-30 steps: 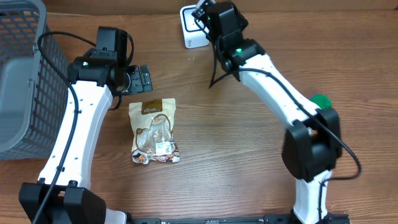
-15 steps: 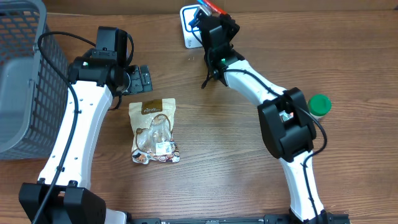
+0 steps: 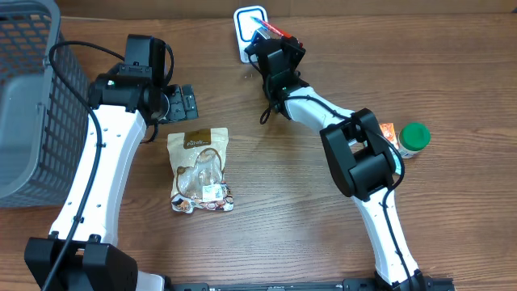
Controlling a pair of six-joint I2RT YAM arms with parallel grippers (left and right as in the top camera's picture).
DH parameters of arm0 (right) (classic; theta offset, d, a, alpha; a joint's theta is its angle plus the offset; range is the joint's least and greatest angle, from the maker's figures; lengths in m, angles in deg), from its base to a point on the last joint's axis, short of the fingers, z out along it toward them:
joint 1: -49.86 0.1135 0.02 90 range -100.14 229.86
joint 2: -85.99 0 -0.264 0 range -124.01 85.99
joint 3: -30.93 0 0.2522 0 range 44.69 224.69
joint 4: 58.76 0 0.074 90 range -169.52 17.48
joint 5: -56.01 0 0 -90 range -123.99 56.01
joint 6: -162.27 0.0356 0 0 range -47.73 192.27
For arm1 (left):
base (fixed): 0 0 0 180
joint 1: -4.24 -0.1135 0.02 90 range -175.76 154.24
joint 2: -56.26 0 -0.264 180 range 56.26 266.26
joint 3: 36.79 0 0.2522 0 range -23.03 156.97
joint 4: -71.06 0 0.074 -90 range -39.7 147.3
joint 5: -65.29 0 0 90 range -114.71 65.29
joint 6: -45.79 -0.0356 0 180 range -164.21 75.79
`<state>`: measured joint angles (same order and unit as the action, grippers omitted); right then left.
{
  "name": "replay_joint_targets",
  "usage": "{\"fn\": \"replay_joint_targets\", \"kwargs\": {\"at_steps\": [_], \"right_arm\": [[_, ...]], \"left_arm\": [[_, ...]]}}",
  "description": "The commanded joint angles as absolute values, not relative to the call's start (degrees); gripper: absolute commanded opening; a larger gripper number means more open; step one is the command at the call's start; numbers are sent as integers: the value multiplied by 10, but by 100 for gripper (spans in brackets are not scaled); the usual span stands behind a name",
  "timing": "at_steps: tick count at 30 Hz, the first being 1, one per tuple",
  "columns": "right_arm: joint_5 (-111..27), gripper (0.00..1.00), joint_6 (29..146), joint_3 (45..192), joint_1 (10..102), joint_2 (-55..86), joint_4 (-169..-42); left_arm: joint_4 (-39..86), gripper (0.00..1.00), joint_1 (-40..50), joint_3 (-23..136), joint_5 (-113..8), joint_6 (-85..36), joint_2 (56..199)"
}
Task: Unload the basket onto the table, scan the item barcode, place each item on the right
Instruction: 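Lift the red stick up to the white scanner, then carry the red stick right and set it beside the packets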
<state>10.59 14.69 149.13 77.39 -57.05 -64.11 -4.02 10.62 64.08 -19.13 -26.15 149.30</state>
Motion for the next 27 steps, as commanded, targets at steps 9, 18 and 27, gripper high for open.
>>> {"fn": "replay_joint_targets", "kwargs": {"at_steps": [9,18,27], "right_arm": [[122,4,94,1498,794,-590,-627],[149,4,92,1498,794,-590,-632],[176,3,95,1498,805,-582,-605]], "left_arm": [[-40,100,110,651,-194,-254,1496],[-40,100,110,651,-194,-254,1496],[-40,100,110,651,-194,-254,1496]]}}
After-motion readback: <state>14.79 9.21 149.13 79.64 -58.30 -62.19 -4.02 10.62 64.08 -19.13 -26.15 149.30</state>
